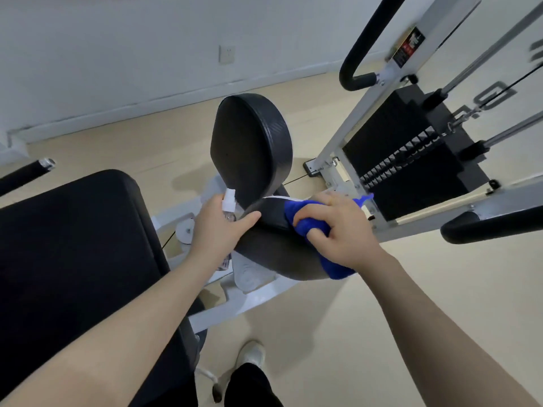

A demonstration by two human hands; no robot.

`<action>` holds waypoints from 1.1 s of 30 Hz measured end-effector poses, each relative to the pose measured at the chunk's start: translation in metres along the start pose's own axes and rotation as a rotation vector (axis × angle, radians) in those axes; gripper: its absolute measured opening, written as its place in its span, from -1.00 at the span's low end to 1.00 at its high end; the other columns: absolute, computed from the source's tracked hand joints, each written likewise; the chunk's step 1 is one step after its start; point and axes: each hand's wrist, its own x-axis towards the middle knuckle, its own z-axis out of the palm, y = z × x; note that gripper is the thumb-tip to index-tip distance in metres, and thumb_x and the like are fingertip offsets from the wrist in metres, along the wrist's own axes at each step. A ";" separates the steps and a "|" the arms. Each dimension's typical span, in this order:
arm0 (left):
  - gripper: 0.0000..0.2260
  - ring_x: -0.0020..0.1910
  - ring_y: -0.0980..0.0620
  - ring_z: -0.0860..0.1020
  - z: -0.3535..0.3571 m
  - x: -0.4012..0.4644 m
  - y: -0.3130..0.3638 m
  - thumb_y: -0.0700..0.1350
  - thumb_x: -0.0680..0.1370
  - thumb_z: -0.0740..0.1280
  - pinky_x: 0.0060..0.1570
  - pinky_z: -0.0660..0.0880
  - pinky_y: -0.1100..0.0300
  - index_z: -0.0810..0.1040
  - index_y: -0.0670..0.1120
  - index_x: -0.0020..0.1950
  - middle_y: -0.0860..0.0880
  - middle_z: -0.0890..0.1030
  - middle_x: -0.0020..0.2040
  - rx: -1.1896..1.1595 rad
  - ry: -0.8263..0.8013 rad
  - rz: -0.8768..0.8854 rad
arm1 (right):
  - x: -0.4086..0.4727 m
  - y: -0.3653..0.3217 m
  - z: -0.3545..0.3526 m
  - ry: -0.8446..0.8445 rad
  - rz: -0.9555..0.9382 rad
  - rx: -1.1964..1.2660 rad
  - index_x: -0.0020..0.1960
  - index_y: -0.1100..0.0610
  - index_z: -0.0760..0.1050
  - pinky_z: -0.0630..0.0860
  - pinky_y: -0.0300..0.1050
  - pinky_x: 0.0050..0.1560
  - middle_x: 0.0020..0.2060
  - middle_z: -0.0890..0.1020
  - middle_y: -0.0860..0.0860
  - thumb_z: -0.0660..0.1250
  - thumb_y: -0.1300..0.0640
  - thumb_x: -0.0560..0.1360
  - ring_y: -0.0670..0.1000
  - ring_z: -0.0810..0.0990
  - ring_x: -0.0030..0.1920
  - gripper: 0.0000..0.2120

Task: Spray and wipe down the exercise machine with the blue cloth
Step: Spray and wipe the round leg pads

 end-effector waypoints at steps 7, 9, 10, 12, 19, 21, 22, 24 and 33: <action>-0.57 -0.49 0.04 0.49 0.039 -0.005 0.013 0.09 0.49 0.33 -0.45 0.45 0.20 0.37 -0.12 0.24 -0.07 0.50 -0.22 -0.336 -0.375 -0.299 | 0.054 0.034 0.008 -0.374 0.312 0.097 0.00 -0.02 0.60 0.44 -0.08 0.04 -0.07 0.62 0.01 0.19 0.17 0.43 0.01 0.50 -0.04 -0.74; -0.60 -0.46 0.03 0.51 0.047 -0.003 0.016 0.12 0.49 0.31 -0.36 0.51 0.16 0.39 -0.07 0.22 -0.11 0.57 -0.09 -0.305 -0.425 -0.281 | 0.047 0.060 0.012 -0.415 0.504 0.267 -0.05 -0.04 0.58 0.42 -0.10 0.14 -0.05 0.62 0.01 0.20 0.28 0.46 0.03 0.53 0.01 -0.72; -0.58 -0.45 0.03 0.51 0.049 -0.003 0.017 0.16 0.47 0.32 -0.34 0.52 0.15 0.39 -0.05 0.20 -0.12 0.59 -0.04 -0.272 -0.456 -0.261 | 0.037 0.069 0.013 -0.446 0.580 0.291 -0.04 -0.04 0.57 0.41 -0.10 0.16 -0.03 0.61 0.01 0.19 0.28 0.47 0.02 0.53 0.01 -0.72; -0.49 -0.44 0.03 0.52 0.055 -0.005 0.025 0.26 0.38 0.35 -0.36 0.49 0.16 0.39 -0.03 0.18 -0.10 0.59 -0.09 -0.222 -0.516 -0.233 | 0.023 0.088 0.013 -0.537 0.692 0.366 0.02 -0.02 0.56 0.43 -0.04 0.13 -0.01 0.59 0.05 0.17 0.26 0.51 0.04 0.53 -0.01 -0.74; -0.26 -0.03 0.14 0.50 0.080 -0.030 0.060 0.25 0.24 0.49 -0.08 0.47 0.22 0.33 0.04 0.33 0.11 0.52 0.11 0.322 -0.720 -0.007 | -0.026 0.119 0.016 -0.521 0.888 0.811 -0.02 -0.04 0.61 0.46 0.19 0.23 0.05 0.61 0.16 0.22 0.15 0.35 0.23 0.54 0.10 -0.72; -0.29 0.02 0.10 0.49 0.080 -0.030 0.065 0.18 0.28 0.51 0.05 0.49 0.14 0.30 0.01 0.32 0.08 0.50 0.15 0.338 -0.717 -0.045 | -0.038 0.121 0.022 -0.496 0.879 0.869 -0.01 -0.09 0.60 0.46 0.19 0.23 0.07 0.59 0.15 0.21 0.12 0.33 0.23 0.53 0.13 -0.69; -0.36 0.01 0.08 0.50 0.080 -0.031 0.067 0.14 0.30 0.51 0.07 0.50 0.11 0.33 0.02 0.26 0.07 0.50 0.12 0.310 -0.728 -0.080 | -0.041 0.120 0.024 -0.480 0.862 0.871 -0.01 -0.08 0.59 0.48 0.15 0.21 0.06 0.59 0.14 0.20 0.14 0.38 0.22 0.53 0.12 -0.71; -0.49 -0.07 0.09 0.55 0.082 -0.032 0.072 0.08 0.31 0.52 -0.01 0.55 0.09 0.39 -0.02 0.15 0.05 0.53 0.04 0.210 -0.750 -0.136 | -0.040 0.116 0.027 -0.471 0.811 0.796 0.01 -0.04 0.55 0.53 0.01 0.10 0.01 0.59 0.12 0.17 0.19 0.51 0.14 0.57 0.04 -0.76; -0.49 -0.48 0.04 0.43 0.085 -0.031 0.063 0.03 0.34 0.51 -0.49 0.39 0.20 0.34 0.02 0.17 -0.06 0.54 -0.26 -0.009 -0.576 -0.221 | -0.011 0.118 0.012 -0.332 0.571 1.122 -0.26 0.02 0.62 0.54 -0.19 -0.15 -0.22 0.65 -0.04 0.14 0.39 0.41 -0.04 0.58 -0.20 -0.62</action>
